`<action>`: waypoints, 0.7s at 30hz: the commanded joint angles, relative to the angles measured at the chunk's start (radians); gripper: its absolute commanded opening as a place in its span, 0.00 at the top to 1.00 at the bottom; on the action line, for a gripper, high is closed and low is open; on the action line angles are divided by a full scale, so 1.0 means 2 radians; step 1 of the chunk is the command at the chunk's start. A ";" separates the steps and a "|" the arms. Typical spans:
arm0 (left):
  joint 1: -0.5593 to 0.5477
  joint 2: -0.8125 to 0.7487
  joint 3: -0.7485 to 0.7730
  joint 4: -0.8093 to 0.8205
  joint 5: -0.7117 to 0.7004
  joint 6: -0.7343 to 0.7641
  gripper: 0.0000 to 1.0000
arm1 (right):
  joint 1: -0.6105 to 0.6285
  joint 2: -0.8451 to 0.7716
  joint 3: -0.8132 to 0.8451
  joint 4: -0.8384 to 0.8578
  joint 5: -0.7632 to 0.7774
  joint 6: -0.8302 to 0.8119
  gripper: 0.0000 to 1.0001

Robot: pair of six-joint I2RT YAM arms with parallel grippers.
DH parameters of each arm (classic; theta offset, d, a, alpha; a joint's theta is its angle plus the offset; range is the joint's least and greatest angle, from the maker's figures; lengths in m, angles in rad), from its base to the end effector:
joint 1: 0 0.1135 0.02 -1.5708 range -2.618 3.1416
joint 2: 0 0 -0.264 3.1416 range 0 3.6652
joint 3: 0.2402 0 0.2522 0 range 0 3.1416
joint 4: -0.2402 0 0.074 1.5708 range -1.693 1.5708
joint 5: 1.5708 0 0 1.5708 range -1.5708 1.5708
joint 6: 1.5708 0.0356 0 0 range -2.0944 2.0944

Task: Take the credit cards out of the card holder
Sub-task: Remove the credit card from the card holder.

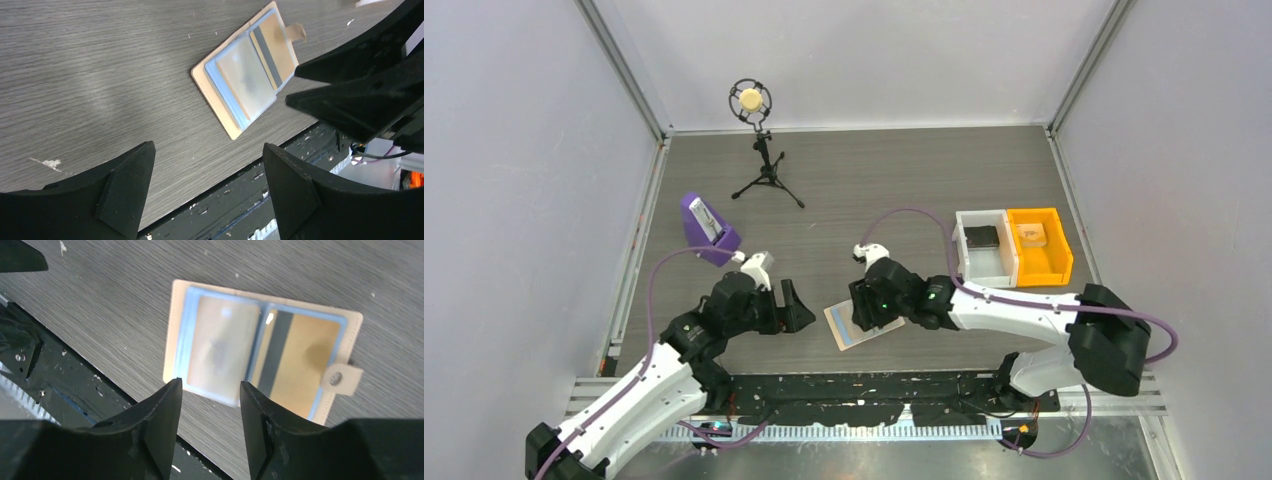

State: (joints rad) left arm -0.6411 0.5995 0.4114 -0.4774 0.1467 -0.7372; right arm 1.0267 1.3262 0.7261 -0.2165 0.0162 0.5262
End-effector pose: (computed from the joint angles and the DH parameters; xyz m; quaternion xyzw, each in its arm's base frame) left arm 0.1089 -0.0878 0.2082 -0.0111 0.8974 -0.3282 0.2947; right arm 0.1388 0.2283 0.2009 -0.2273 0.9015 0.2527 0.2680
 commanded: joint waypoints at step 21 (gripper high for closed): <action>0.001 -0.093 -0.028 0.008 -0.062 -0.039 0.18 | 0.081 0.119 0.105 -0.067 0.143 -0.014 0.33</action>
State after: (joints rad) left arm -0.6411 0.4393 0.3546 -0.4675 0.0563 -0.8082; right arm 1.1774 1.5391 0.8845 -0.3317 0.2298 0.5068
